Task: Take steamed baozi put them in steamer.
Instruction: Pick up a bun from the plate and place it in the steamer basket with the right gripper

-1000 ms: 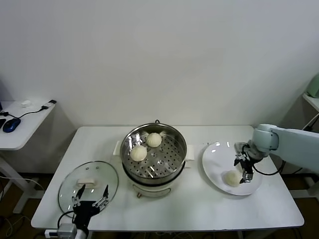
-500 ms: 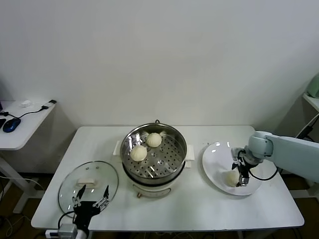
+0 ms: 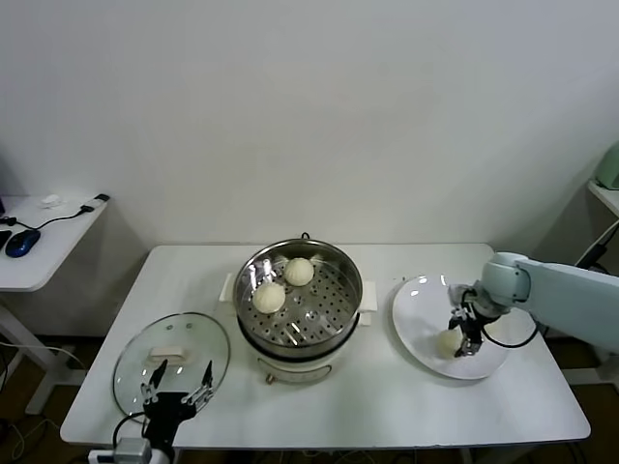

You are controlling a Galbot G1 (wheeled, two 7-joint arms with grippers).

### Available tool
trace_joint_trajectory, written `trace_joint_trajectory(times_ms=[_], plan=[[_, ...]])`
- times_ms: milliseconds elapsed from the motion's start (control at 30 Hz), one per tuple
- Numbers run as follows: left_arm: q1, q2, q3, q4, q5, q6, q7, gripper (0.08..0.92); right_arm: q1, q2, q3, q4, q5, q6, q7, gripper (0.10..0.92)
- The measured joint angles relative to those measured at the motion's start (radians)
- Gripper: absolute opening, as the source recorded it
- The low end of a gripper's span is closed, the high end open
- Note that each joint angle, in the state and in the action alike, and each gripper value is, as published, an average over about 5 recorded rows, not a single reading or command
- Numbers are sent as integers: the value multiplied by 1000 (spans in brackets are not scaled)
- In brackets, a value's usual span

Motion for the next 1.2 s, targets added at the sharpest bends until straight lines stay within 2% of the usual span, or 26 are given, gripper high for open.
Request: trace_joint_trajectory(times_ms=[333, 633, 933, 1200], plan=[[11, 13, -1, -19, -8, -2, 0, 823, 319, 119, -107, 40, 58, 113, -81, 653], [2, 12, 7, -20, -5, 3, 1, 823, 520, 297, -122, 131, 113, 302, -130, 653], [-13, 10, 4, -9, -3, 13, 3, 823, 517, 488, -93, 175, 12, 535, -155, 653], [-18, 9, -2, 1, -4, 16, 3, 823, 435, 618, -80, 151, -89, 647, -158, 653]])
